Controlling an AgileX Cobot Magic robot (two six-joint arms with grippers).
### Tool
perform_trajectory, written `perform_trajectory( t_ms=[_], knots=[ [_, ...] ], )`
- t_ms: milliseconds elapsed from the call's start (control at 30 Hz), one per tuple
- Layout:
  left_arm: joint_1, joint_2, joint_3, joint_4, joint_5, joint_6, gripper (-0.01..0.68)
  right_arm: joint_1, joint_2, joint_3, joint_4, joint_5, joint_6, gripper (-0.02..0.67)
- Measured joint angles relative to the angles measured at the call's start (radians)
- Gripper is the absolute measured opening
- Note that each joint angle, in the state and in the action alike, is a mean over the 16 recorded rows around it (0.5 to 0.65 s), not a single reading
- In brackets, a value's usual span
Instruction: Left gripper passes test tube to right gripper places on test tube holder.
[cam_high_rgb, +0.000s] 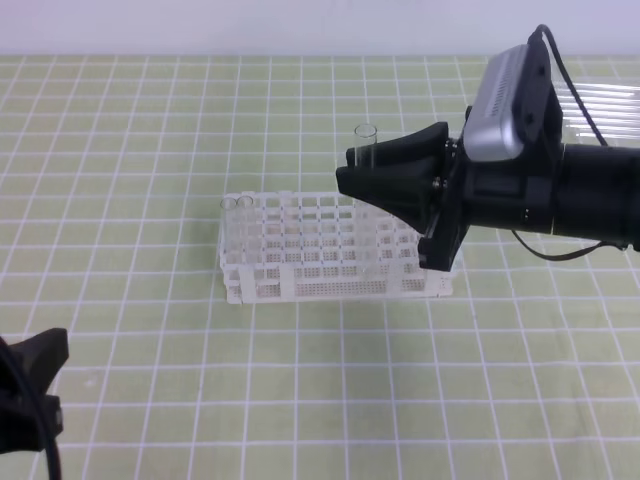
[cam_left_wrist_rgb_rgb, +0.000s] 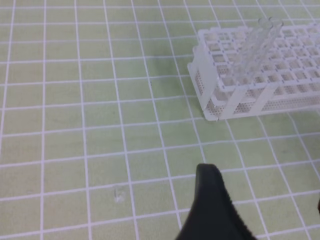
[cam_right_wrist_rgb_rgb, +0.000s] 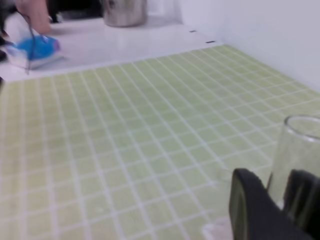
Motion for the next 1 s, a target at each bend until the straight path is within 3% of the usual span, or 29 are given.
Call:
perform_trajectory(
  t_ms=[267,500,700,1000],
  knots=[
    [0.000,0.000,0.000,0.000,0.001,0.000,0.393,0.044,0.002,-0.063,-0.068,-0.138,0.064,0.102],
    [0.000,0.000,0.000,0.000,0.001,0.000,0.393,0.122,0.002,-0.147,-0.231,-0.317,0.274,0.102],
    [0.000,0.000,0.000,0.000,0.001,0.000,0.393,0.203,0.002,-0.191,-0.435,-0.526,0.570,0.102],
    [0.000,0.000,0.000,0.001,0.001,-0.001,0.393,0.328,0.019,-0.199,-0.841,-0.908,1.186,0.102]
  ],
)
